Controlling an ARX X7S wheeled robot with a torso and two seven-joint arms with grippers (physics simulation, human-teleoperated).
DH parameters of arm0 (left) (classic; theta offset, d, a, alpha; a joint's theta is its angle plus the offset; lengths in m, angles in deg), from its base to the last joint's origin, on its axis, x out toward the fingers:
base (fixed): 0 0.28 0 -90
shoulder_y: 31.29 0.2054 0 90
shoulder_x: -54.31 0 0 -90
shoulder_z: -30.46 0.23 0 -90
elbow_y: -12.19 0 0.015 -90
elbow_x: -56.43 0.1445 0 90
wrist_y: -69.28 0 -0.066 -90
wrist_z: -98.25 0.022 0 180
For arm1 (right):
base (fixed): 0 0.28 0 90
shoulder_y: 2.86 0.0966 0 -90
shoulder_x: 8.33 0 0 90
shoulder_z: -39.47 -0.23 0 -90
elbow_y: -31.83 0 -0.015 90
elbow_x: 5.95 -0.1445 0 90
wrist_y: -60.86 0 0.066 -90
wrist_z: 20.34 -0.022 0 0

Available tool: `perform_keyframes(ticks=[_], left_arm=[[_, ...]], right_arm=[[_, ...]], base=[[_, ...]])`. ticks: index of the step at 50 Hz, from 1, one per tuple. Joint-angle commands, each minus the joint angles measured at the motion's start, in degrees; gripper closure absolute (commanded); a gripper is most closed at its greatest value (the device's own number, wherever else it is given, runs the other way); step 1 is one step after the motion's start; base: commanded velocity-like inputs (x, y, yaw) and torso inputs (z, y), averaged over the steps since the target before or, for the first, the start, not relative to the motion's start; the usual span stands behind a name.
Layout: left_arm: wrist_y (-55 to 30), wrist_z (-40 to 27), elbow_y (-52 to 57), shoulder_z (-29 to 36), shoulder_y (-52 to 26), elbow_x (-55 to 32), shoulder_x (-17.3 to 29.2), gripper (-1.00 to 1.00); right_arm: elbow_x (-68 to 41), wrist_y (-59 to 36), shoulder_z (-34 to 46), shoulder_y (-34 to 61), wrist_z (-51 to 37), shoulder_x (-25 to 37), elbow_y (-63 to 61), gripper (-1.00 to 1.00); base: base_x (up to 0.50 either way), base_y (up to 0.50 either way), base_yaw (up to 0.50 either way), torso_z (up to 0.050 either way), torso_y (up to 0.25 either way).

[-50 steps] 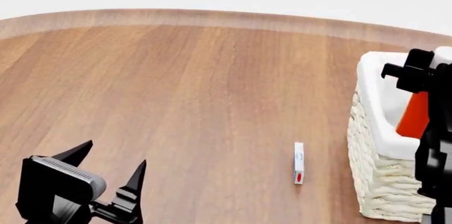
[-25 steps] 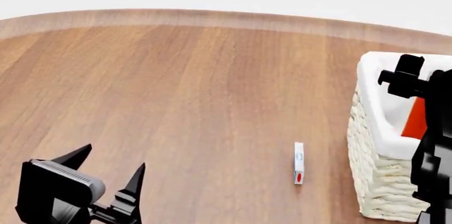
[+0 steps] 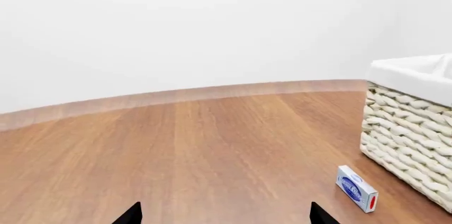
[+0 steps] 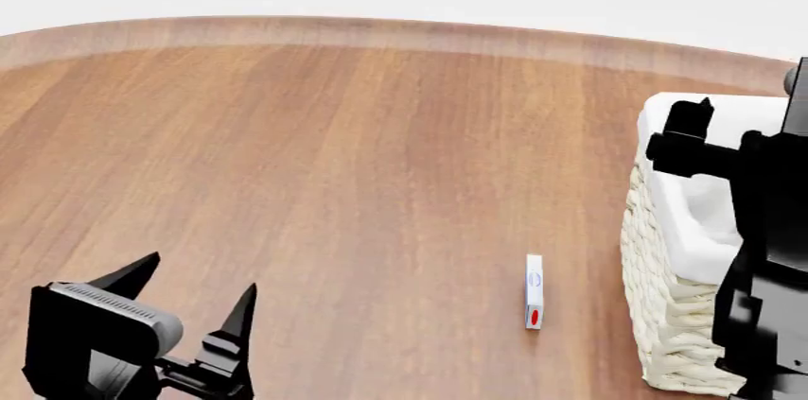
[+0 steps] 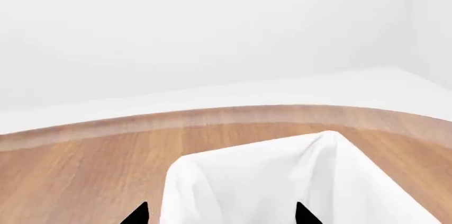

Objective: Pick up the ketchup, and put it in the basket.

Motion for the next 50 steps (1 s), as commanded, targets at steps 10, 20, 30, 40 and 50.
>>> perform_keyframes(ticks=[10,20,30,40,50], left_arm=[[2.5,-7.8,1.8,-2.4,0.7,3.1,-1.7,-1.00],[3.9,-10.6,5.8,-2.1,3.0,5.7,-0.9,-1.00],[6.3,-12.3,9.3,-1.6,5.8,8.4,0.1,-1.00],[9.0,-15.1,13.2,-1.8,8.4,11.6,0.7,-1.00],[11.6,-17.4,17.0,-1.4,12.2,13.6,0.6,-1.00]], right_arm=[[-4.2,-13.5,-4.6,-26.4,-1.8,-5.5,-48.6,-1.00],[-4.5,-15.8,-4.1,-37.1,-4.2,-8.8,-67.7,-1.00],[-2.0,-14.9,-0.4,-46.4,-6.0,-10.9,-81.2,-1.00],[-1.8,-15.0,2.4,-54.3,-6.8,-12.1,-91.8,-1.00],[-0.7,-14.0,4.5,-61.8,-8.3,-12.0,-103.1,-1.00]], base=[[0.00,0.00,0.00,0.000,0.000],[0.00,0.00,0.00,0.000,0.000],[0.00,0.00,0.00,0.000,0.000],[0.00,0.00,0.00,0.000,0.000],[0.00,0.00,0.00,0.000,0.000]])
